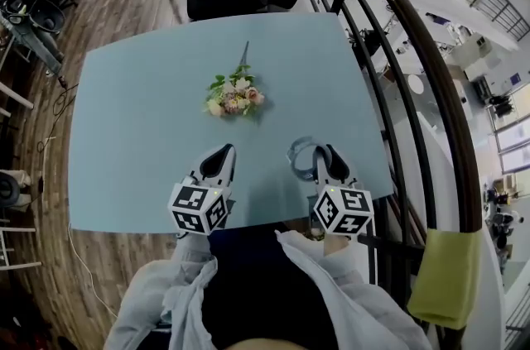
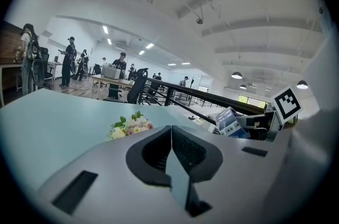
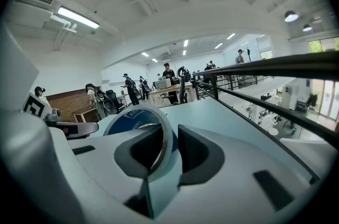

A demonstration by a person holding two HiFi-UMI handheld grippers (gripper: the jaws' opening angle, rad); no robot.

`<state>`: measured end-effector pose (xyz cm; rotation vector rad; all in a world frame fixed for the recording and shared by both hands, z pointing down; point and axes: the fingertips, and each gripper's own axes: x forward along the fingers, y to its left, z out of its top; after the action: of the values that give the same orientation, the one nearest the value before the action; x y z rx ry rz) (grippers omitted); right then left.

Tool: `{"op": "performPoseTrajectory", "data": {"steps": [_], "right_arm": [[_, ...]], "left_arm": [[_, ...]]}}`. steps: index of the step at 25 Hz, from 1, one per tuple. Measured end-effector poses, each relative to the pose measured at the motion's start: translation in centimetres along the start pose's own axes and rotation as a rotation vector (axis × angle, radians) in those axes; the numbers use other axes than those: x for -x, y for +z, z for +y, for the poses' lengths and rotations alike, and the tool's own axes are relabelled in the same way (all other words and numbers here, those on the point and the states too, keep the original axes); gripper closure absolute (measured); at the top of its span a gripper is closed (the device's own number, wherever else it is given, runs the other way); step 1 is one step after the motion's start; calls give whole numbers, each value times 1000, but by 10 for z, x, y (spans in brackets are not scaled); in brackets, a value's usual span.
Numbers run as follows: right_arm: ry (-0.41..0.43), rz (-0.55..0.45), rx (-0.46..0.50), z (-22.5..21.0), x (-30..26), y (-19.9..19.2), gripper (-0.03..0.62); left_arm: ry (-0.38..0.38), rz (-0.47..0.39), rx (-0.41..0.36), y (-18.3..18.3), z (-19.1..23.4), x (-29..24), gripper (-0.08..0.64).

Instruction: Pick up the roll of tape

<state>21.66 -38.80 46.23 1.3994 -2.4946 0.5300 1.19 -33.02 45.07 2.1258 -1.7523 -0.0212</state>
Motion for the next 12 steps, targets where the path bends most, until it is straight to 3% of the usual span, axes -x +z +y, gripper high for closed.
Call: {"op": "performPoseTrajectory", "data": {"steps": [12], "right_arm": [[-1, 9, -7, -1, -2, -4, 497]], "left_arm": [[-6, 7, -2, -3, -2, -3, 543]]}}
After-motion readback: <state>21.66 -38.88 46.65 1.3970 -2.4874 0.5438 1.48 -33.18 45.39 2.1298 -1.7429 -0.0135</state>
